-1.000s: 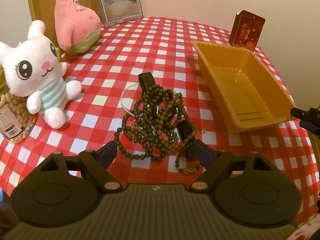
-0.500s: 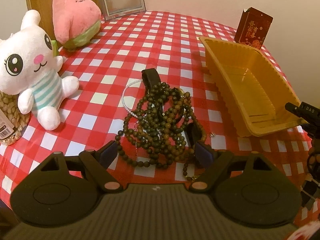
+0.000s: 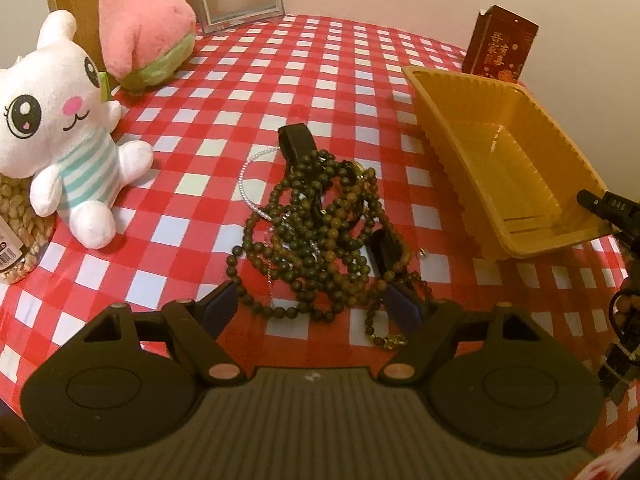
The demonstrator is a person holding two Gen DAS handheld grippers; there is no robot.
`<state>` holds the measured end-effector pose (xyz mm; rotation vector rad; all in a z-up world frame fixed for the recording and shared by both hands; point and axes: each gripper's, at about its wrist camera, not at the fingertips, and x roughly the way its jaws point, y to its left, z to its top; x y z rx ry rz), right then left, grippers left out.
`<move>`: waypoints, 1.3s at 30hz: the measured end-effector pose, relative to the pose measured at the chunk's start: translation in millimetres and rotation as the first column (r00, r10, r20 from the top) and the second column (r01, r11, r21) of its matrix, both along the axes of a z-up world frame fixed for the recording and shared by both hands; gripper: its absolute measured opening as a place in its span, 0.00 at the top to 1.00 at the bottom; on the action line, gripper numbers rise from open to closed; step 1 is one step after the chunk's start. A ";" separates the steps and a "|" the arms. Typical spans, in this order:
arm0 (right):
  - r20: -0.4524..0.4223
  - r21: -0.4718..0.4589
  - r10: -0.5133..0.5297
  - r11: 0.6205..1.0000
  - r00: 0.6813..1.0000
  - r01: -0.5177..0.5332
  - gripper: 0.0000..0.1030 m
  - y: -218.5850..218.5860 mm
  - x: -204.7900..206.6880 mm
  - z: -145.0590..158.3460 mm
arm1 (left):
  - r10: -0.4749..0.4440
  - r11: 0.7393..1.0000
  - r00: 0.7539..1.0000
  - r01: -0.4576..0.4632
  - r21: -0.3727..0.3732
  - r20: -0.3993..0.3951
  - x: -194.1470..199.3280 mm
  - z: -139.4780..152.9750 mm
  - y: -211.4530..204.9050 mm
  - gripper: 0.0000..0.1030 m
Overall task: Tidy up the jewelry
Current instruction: 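Grasp the orange tray rim with the right tool while the left tool approaches the beads, then close the left tool on the dark bead strands while the right tool holds the tray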
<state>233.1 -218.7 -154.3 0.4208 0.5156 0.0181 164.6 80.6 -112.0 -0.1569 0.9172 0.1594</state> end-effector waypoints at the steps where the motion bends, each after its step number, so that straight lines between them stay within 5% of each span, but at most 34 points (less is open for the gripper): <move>1: 0.002 -0.018 -0.003 1.000 1.000 0.003 0.88 -0.1 -2.2 2.4 | -0.005 1.000 1.000 0.005 0.000 0.001 -0.9 -0.5 -1.3 0.25; 13: 0.025 -0.150 0.028 0.988 0.999 -0.024 0.95 -6.3 -53.6 35.5 | -0.133 0.991 0.990 0.132 0.034 0.037 -13.2 -11.0 -29.6 0.36; 24: -0.015 -0.177 0.008 0.984 1.000 -0.010 0.95 -30.0 -81.9 47.9 | -0.261 0.964 0.964 0.258 0.059 0.054 -15.4 -23.0 -51.8 0.56; 39: -0.039 -0.179 -0.005 0.984 0.999 -0.002 0.95 -45.8 -88.7 46.7 | -0.250 0.968 0.966 0.251 0.000 0.056 0.5 -39.4 -38.1 0.66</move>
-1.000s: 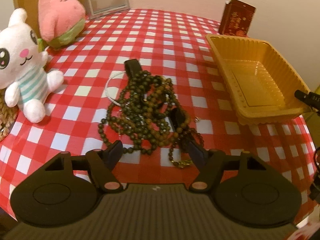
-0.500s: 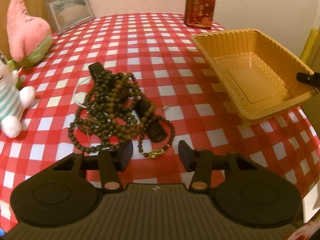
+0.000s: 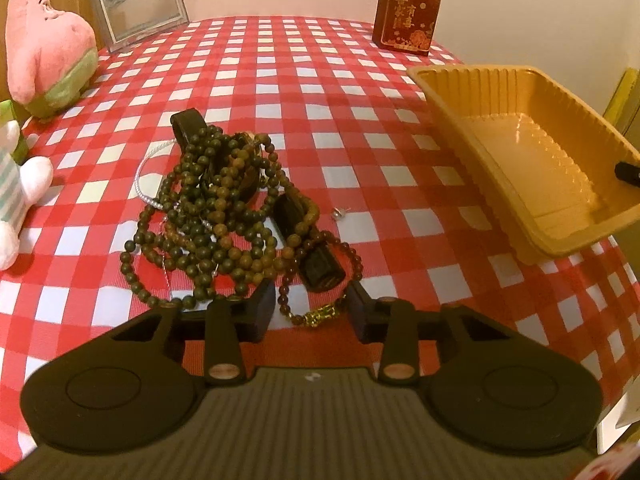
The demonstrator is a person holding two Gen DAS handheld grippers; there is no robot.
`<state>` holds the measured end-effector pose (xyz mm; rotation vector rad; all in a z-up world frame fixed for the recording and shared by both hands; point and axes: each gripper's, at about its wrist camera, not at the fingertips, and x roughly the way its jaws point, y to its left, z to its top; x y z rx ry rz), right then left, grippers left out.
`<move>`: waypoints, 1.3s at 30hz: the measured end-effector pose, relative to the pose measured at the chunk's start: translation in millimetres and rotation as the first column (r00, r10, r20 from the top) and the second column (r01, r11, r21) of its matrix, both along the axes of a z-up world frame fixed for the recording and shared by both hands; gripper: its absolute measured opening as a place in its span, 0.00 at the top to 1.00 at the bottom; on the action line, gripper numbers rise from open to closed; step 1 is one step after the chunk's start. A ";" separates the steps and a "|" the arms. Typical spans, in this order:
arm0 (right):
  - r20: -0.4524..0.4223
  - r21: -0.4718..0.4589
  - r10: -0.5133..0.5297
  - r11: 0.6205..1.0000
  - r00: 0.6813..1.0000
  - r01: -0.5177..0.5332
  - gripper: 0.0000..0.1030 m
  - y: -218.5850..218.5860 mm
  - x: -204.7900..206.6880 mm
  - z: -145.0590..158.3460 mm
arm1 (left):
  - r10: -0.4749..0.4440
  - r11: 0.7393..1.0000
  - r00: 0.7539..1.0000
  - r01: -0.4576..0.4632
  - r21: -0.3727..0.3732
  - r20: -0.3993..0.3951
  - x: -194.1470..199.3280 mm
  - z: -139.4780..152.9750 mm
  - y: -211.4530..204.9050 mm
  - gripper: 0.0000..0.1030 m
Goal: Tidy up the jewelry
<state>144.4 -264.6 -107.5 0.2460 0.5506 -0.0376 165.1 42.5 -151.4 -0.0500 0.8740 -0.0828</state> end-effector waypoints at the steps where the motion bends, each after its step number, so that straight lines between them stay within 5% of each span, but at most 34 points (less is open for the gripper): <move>1: -0.002 0.004 -0.003 1.000 1.000 0.003 0.95 -0.4 0.5 -0.3 | -0.007 1.000 1.000 0.007 0.000 0.006 0.6 -0.4 0.2 0.66; 16: -0.014 0.007 -0.010 1.000 1.000 0.010 0.95 -0.5 4.3 -2.5 | -0.044 0.991 0.999 0.043 -0.125 0.000 -2.5 9.2 35.9 0.78; 24: -0.020 0.004 -0.013 1.000 1.000 0.013 0.95 1.9 4.1 -3.8 | -0.064 0.995 0.998 0.062 -0.084 -0.023 6.2 1.5 35.7 0.93; 39: -0.017 -0.008 0.017 1.000 1.000 -0.017 0.95 1.1 2.0 -1.3 | -0.118 0.993 0.993 0.118 -0.025 0.001 0.1 17.1 22.7 0.97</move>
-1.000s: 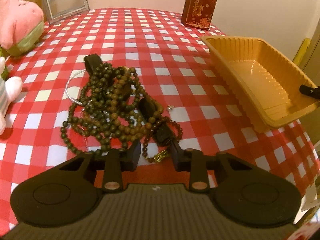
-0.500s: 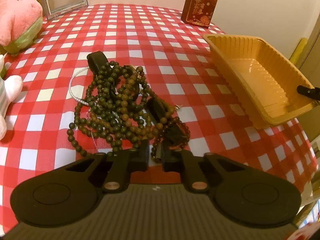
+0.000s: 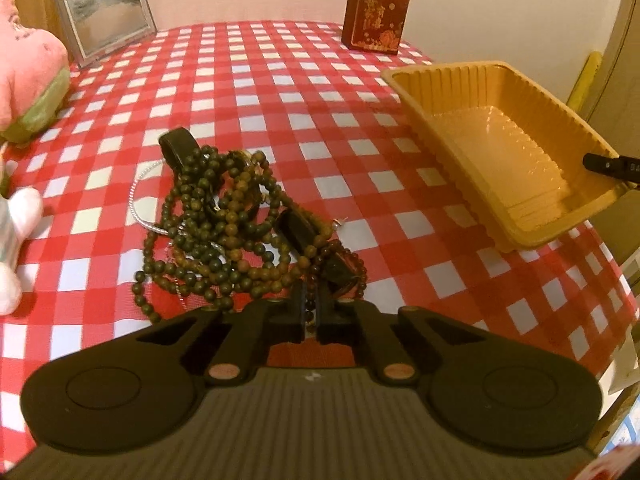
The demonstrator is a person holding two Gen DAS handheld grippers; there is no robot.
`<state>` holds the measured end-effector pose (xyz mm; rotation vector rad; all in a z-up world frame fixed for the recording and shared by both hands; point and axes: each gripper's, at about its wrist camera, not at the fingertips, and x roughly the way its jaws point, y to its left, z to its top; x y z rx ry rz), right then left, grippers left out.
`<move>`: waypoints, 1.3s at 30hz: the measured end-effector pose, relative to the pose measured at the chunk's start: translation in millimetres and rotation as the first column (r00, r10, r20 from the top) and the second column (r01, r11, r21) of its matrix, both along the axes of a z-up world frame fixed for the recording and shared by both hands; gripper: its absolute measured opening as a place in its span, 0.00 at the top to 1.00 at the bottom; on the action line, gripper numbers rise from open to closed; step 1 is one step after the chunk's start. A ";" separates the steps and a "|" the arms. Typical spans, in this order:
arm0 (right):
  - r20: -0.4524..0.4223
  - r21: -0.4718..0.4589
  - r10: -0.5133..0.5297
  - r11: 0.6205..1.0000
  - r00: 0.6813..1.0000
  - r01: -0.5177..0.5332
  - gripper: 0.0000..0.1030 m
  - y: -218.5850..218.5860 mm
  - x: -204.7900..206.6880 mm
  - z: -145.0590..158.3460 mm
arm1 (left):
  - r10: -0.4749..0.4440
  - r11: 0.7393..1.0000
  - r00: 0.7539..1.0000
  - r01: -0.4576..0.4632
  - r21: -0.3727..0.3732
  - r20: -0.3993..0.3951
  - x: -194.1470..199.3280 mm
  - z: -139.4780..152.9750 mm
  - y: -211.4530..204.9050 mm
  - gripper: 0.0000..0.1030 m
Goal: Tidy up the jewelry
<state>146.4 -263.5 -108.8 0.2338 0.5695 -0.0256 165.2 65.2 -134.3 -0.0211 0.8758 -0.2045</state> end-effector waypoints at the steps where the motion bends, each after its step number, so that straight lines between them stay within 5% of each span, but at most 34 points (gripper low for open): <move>1: 0.002 -0.002 0.006 1.000 1.000 -0.006 0.95 0.2 -0.8 0.6 | 0.004 1.000 1.000 -0.004 -0.001 0.007 -2.4 4.1 0.1 0.97; 19: 0.017 -0.050 0.113 0.992 0.993 -0.112 0.95 5.3 -6.2 11.8 | 0.026 0.999 0.992 -0.021 -0.038 0.121 -24.2 74.4 -25.2 0.97; 29: 0.009 -0.049 0.141 0.989 0.990 -0.140 0.95 3.6 -2.8 12.9 | -0.050 0.987 0.971 0.084 -0.138 0.232 -16.2 120.2 -70.2 0.97; 39: 0.001 -0.044 0.164 0.986 0.987 -0.164 0.95 4.9 -2.1 16.4 | -0.132 0.973 0.974 0.162 -0.162 0.182 11.0 100.4 -120.5 0.97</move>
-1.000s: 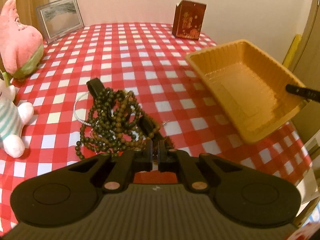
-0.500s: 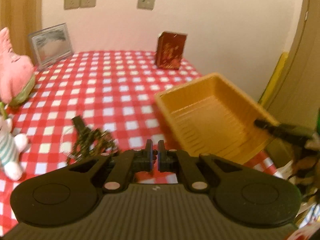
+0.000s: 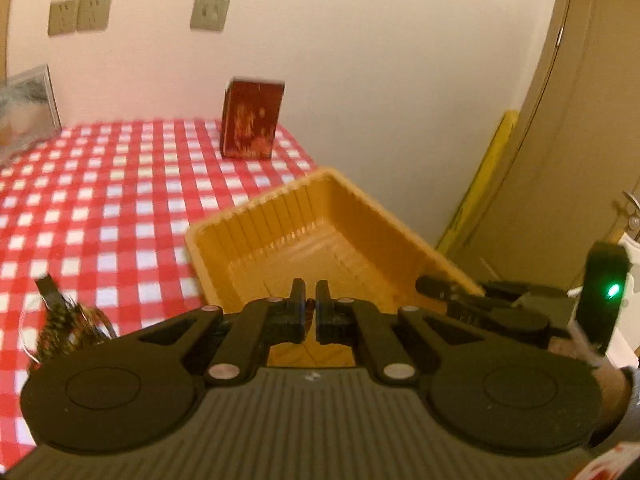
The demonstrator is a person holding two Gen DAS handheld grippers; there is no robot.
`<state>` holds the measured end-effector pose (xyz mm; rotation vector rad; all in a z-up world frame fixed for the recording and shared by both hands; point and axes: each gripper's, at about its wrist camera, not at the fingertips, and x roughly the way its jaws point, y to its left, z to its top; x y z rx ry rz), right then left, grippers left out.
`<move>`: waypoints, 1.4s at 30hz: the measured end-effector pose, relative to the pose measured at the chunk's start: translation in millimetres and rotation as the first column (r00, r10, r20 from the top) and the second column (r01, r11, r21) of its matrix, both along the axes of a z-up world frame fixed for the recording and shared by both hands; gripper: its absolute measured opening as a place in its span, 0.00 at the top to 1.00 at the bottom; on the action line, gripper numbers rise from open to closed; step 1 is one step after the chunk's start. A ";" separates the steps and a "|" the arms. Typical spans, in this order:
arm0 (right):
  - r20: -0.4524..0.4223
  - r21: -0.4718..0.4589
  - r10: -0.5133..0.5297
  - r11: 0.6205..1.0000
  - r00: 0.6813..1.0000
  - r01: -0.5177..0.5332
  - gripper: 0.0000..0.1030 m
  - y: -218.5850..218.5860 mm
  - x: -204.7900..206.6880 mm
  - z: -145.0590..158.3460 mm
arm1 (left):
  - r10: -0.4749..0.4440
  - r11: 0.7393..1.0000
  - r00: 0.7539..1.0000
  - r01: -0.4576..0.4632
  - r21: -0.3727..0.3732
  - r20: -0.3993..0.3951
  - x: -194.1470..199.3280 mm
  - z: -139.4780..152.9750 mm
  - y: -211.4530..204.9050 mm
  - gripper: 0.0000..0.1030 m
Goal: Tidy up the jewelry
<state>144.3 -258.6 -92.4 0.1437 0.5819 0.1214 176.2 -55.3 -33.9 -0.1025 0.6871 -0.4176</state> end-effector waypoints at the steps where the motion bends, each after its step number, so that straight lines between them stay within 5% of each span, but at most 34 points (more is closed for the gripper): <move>1: -0.002 0.000 0.002 1.000 1.000 -0.002 0.95 -0.4 0.5 0.2 | -0.002 1.000 1.000 0.003 0.009 -0.019 1.3 -6.1 -2.4 0.97; 10: -0.008 -0.001 0.021 1.000 1.000 -0.021 0.95 -2.0 2.5 0.8 | 0.010 0.999 0.985 -0.004 0.035 -0.169 18.1 -48.2 -7.5 0.96; 15: -0.016 0.001 0.029 1.000 0.999 -0.029 0.95 -2.9 3.3 -0.9 | 0.013 1.000 0.989 -0.010 0.020 -0.145 17.2 -38.8 -6.8 0.84; 23: -0.023 0.021 0.027 0.999 0.999 -0.027 0.95 -7.0 5.9 -3.4 | 0.087 0.996 0.994 -0.086 0.008 -0.069 -8.3 -14.7 26.1 0.76; 30: -0.024 0.031 0.010 0.999 1.000 -0.009 0.95 -9.6 5.0 -2.6 | 0.157 0.986 0.978 -0.148 0.079 -0.134 -12.2 -32.4 76.1 0.75; 42: -0.040 0.048 -0.063 0.997 0.997 0.064 0.95 -12.1 9.7 -4.5 | -0.046 0.975 0.987 0.078 0.209 -0.154 29.8 -74.1 96.2 0.76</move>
